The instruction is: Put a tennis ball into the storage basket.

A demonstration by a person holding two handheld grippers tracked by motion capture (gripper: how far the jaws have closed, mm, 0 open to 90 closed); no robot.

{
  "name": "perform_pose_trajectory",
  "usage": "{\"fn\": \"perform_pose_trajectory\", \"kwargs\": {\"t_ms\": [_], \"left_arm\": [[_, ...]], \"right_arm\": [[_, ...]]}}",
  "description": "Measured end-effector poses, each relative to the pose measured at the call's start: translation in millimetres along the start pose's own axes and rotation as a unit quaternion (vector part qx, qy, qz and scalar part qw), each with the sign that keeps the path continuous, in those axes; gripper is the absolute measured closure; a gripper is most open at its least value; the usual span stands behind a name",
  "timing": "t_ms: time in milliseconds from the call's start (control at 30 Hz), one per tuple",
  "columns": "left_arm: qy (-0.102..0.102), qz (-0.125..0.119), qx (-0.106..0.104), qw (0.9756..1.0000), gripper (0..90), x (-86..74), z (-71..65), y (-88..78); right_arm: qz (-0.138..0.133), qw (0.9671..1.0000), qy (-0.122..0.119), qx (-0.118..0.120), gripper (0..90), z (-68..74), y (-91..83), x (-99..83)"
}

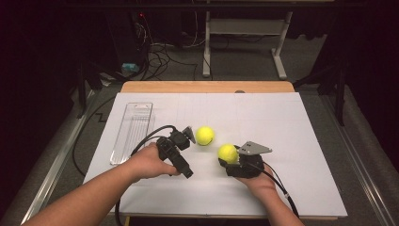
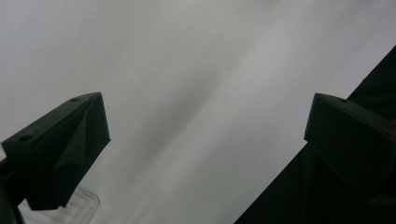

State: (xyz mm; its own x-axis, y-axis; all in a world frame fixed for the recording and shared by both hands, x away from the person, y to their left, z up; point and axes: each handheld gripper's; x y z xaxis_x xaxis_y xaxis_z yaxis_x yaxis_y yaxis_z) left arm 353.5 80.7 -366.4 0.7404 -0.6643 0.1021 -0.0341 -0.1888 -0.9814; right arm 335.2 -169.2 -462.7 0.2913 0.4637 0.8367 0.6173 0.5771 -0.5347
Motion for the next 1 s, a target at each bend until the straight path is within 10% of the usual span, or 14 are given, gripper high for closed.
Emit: {"fn": "perform_pose_trajectory", "kwargs": {"t_ms": [1000], "left_arm": [[0.015, -0.011, -0.011, 0.9998, 0.7, 16.0, -22.9, -15.8]], "right_arm": [[-0.059, 0.9926, -0.058, 0.089, 27.1, 64.0, 1.8, 17.7]]}}
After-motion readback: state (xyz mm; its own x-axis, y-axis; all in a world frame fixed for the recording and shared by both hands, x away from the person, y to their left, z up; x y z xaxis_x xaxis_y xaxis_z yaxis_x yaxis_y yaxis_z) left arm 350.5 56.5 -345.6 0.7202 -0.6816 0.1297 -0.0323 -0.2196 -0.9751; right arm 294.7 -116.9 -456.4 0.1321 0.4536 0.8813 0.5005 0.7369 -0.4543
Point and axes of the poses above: each handheld gripper's, and its own axes: y roughly forward along the jaws, x roughly out of its top, z roughly to its left, and after that the axes turned 8 degrees about -y, right-handed
